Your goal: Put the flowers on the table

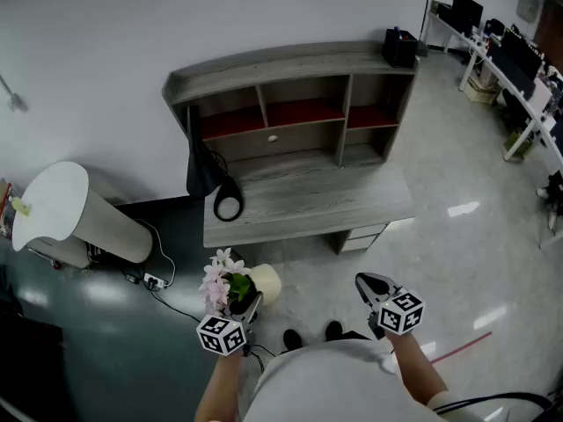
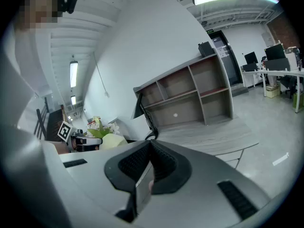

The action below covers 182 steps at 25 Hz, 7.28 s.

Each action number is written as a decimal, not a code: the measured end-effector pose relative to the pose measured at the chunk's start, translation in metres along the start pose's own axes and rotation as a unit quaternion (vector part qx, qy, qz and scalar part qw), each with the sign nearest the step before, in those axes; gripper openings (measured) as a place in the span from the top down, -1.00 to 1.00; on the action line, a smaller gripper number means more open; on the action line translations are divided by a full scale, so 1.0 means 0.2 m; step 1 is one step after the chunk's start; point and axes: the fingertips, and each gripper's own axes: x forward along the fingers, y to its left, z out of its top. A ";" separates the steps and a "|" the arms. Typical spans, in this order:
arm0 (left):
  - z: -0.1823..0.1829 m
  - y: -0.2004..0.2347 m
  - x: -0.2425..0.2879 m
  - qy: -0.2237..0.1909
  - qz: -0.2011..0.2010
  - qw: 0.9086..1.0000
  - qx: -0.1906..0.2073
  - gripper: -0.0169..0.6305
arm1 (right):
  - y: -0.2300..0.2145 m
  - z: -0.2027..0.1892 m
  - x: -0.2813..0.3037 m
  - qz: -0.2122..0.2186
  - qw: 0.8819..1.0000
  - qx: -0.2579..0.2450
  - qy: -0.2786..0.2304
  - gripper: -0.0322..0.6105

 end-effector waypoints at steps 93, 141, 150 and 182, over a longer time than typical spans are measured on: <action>0.63 0.63 1.17 0.082 -0.104 0.990 0.048 0.78 | -0.69 0.52 0.85 -0.055 0.997 0.059 0.005 0.84; 0.54 0.55 2.26 0.191 0.039 0.975 0.102 0.78 | -1.58 0.84 1.05 0.077 0.991 0.024 0.109 0.84; 0.42 0.57 2.59 0.253 0.038 0.951 0.172 0.78 | -1.68 0.78 1.06 0.085 0.988 0.035 0.123 0.84; 0.12 0.72 3.18 0.373 0.022 0.840 0.394 0.76 | -1.95 0.78 1.04 0.064 0.986 0.059 0.142 0.84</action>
